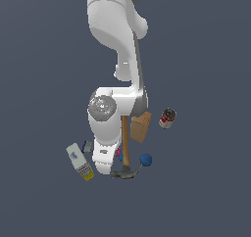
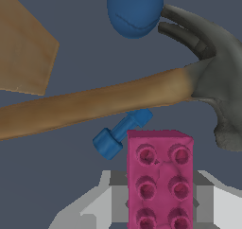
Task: Pick up a designated object from a clutter of objects.
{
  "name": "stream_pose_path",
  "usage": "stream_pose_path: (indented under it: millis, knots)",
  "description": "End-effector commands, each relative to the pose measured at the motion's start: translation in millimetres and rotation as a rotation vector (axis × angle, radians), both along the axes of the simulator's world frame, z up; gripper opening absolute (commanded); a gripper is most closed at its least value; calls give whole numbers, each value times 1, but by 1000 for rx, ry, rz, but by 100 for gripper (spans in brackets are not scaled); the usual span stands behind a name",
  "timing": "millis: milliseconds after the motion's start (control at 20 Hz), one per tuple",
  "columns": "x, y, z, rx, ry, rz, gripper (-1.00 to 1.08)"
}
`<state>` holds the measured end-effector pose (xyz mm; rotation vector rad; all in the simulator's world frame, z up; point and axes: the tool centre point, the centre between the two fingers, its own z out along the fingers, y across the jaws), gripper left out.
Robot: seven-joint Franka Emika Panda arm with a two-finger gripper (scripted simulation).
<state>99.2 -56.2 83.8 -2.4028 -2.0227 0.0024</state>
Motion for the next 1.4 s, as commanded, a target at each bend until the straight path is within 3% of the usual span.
stream_pose_path:
  millis: [0,900,1350]
  knots:
    - [1,10,25,0,-1,1,-100]
    - [12,90,226,0,-1,1,-100]
    - [19,113,286,1,-2,0,-100]
